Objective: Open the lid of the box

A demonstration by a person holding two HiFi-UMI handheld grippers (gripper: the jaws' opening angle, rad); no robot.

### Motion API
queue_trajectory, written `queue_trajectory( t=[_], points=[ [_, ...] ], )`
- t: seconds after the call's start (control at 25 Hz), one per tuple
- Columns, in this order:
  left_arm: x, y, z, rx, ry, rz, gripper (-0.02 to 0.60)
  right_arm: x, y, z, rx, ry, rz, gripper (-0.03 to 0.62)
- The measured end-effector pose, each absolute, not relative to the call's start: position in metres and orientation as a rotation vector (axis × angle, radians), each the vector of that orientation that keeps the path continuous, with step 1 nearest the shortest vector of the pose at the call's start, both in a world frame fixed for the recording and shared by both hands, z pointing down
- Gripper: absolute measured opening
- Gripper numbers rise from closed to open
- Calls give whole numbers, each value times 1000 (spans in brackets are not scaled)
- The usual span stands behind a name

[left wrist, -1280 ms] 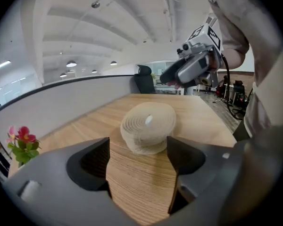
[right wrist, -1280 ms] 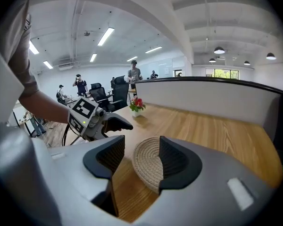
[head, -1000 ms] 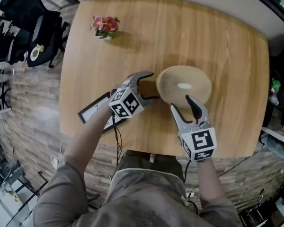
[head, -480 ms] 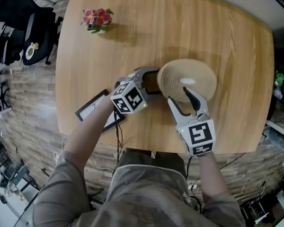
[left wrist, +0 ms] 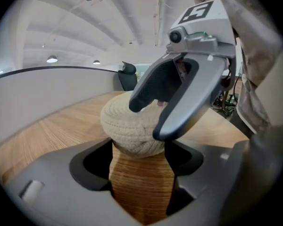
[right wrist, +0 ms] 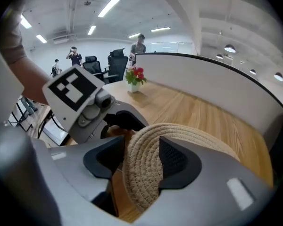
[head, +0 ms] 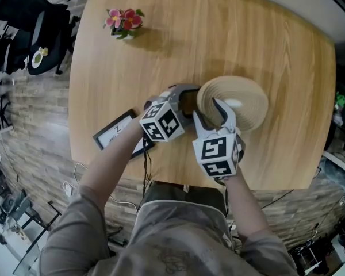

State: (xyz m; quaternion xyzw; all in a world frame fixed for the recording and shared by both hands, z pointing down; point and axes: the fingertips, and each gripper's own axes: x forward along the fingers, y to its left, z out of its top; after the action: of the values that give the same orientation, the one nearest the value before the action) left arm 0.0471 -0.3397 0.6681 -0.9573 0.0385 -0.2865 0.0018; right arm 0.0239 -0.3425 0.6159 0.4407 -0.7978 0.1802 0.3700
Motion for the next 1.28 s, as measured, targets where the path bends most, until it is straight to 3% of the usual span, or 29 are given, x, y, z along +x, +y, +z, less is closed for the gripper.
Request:
queue_trajectory(
  t=[0.28, 0.52, 0.72, 1.08, 1.28],
  points=[
    [47, -340, 668, -3002, 123, -907, 345, 23, -346, 626, 1133, -1960, 387, 208],
    [49, -341, 669, -3003, 134, -902, 345, 22, -344, 618, 1105, -2035, 413, 112],
    [47, -340, 671, -3009, 145, -915, 339, 28, -345, 588, 1123, -2202, 536, 97],
    [46, -339, 674, -3032, 189, -959, 336, 114, -343, 478, 1525, -2449, 655, 83],
    [45, -338, 676, -3043, 241, -979, 334, 181, -327, 468, 1856, -2372, 851, 83]
  ],
)
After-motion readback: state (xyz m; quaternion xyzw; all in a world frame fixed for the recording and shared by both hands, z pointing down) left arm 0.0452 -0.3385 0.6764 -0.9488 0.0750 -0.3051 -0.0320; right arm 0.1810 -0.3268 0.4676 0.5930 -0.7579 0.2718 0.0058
